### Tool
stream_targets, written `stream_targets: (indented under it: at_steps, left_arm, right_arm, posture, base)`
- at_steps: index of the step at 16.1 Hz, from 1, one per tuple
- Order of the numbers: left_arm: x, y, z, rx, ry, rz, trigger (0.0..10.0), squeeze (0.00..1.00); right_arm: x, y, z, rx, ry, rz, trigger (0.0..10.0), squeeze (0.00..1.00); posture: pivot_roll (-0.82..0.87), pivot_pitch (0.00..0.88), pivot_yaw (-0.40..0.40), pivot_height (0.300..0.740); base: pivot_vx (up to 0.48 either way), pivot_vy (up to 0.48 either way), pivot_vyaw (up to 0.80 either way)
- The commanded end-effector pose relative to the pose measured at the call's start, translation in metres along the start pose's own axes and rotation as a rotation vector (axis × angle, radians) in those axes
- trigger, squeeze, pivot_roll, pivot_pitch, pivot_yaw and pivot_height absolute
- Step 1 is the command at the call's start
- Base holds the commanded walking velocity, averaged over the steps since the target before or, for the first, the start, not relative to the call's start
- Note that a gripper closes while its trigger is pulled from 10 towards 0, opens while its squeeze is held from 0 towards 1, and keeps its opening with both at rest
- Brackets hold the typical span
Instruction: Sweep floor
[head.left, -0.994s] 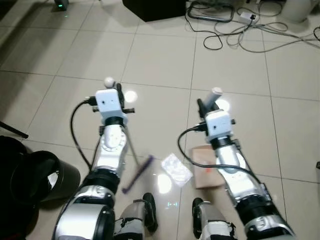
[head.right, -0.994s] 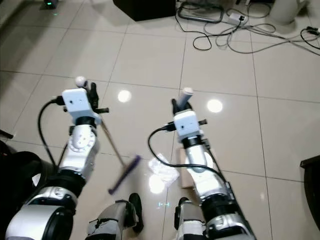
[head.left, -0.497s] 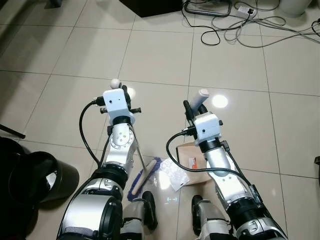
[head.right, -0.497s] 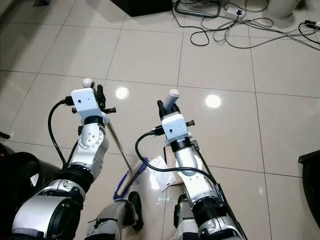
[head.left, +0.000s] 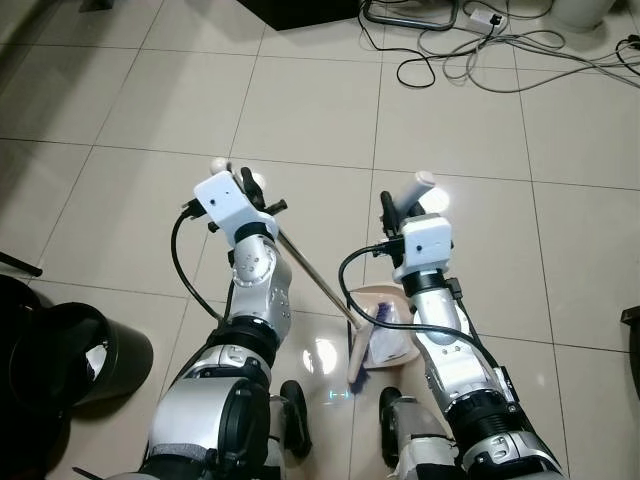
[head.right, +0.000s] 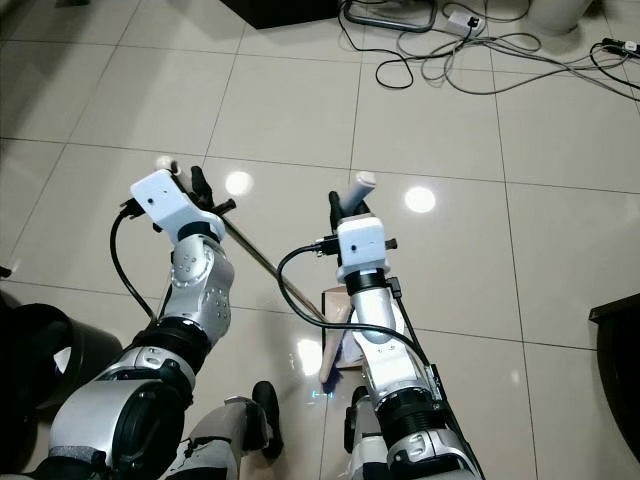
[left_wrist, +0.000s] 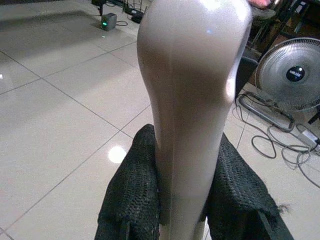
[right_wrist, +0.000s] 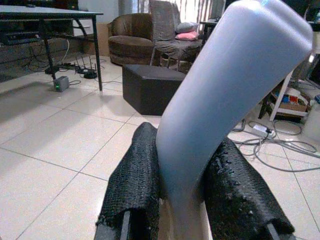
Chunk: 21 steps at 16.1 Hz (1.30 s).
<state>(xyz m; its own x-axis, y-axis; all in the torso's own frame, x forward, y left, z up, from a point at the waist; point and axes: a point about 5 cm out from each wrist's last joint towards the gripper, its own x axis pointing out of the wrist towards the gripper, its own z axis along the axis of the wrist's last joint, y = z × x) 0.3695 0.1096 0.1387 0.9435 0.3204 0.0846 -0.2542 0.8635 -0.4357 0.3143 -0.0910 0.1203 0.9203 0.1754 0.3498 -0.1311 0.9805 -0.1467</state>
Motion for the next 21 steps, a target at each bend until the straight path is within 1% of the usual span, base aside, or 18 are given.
stream_targets:
  at_steps: [1,2,3,5,8,10,11,12,14,15,16,17,19,20,21]
  left_arm:
    - [-0.002,-0.014,-0.001,-0.091,0.022,-0.005,10.0,0.0]
    - [0.0,-0.016,0.001,-0.107,0.021,-0.011,10.0,0.0]
    - [0.004,-0.022,0.008,-0.128,0.007,-0.048,10.0,0.0]
    - [0.008,-0.027,0.017,-0.13,-0.02,-0.104,10.0,0.0]
    - [0.019,-0.039,0.042,-0.06,-0.105,-0.291,10.0,0.0]
    - [0.024,-0.038,0.055,0.021,-0.165,-0.405,10.0,0.0]
    - [0.024,-0.038,0.055,0.021,-0.165,-0.405,10.0,0.0]
    - [0.03,-0.034,0.066,0.05,-0.2,-0.452,10.0,0.0]
    - [0.041,-0.025,0.094,0.069,-0.265,-0.529,10.0,0.0]
    - [0.043,-0.023,0.098,0.07,-0.272,-0.539,10.0,0.0]
    - [0.048,-0.018,0.108,0.049,-0.276,-0.542,10.0,0.0]
    - [0.05,-0.016,0.111,0.042,-0.277,-0.541,10.0,0.0]
    - [0.059,-0.007,0.13,-0.015,-0.283,-0.531,10.0,0.0]
    - [0.062,0.0,0.137,0.005,-0.295,-0.519,10.0,0.0]
    - [0.065,0.007,0.14,0.07,-0.301,-0.499,10.0,0.0]
  right_arm:
    - [-0.01,0.014,-0.011,0.109,0.082,-0.004,10.0,0.0]
    - [-0.01,0.014,-0.011,0.114,0.083,-0.006,10.0,0.0]
    - [-0.01,0.012,-0.011,0.123,0.082,-0.005,10.0,0.0]
    - [-0.01,0.01,-0.01,0.135,0.077,-0.003,10.0,0.0]
    - [-0.012,0.0,-0.004,0.152,0.051,0.009,10.0,0.0]
    - [-0.015,-0.009,-0.002,0.147,0.043,0.007,10.0,0.0]
    - [-0.015,-0.009,-0.002,0.147,0.043,0.007,10.0,0.0]
    - [-0.018,-0.017,-0.003,0.145,0.043,-0.008,10.0,0.0]
    - [-0.026,-0.029,-0.002,0.145,0.046,-0.039,10.0,0.0]
    - [-0.026,-0.03,-0.003,0.146,0.049,-0.041,10.0,0.0]
    - [-0.028,-0.034,-0.003,0.147,0.053,-0.048,10.0,0.0]
    - [-0.029,-0.035,-0.003,0.148,0.054,-0.05,10.0,0.0]
    - [-0.03,-0.042,-0.004,0.153,0.063,-0.07,10.0,0.0]
    - [-0.031,-0.045,-0.004,0.158,0.067,-0.083,10.0,0.0]
    - [-0.032,-0.047,-0.003,0.161,0.067,-0.09,10.0,0.0]
  posture:
    - [-0.03,0.32,0.08,0.74]
    - [-0.03,0.319,0.08,0.74]
    - [-0.03,0.314,0.077,0.74]
    - [-0.03,0.308,0.075,0.74]
    - [-0.04,0.285,0.069,0.74]
    - [-0.04,0.262,0.07,0.74]
    - [-0.04,0.262,0.07,0.74]
    - [-0.04,0.241,0.074,0.74]
    - [-0.04,0.212,0.078,0.74]
    - [-0.03,0.209,0.078,0.74]
    - [-0.03,0.196,0.079,0.74]
    - [-0.03,0.194,0.08,0.74]
    - [-0.02,0.164,0.084,0.74]
    - [-0.02,0.155,0.086,0.74]
    - [-0.01,0.149,0.089,0.74]
  base:
    - [0.0,0.0,0.0]
    - [0.0,0.0,0.0]
    - [0.0,0.0,0.0]
    - [0.0,0.0,0.0]
    - [0.0,0.0,0.0]
    - [0.0,0.0,0.0]
    - [0.0,0.0,0.0]
    - [0.0,0.0,0.0]
    - [0.0,0.0,0.0]
    - [0.0,0.0,0.0]
    - [0.0,0.0,0.0]
    - [0.0,0.0,0.0]
    - [0.0,0.0,0.0]
    - [0.0,0.0,0.0]
    - [0.0,0.0,0.0]
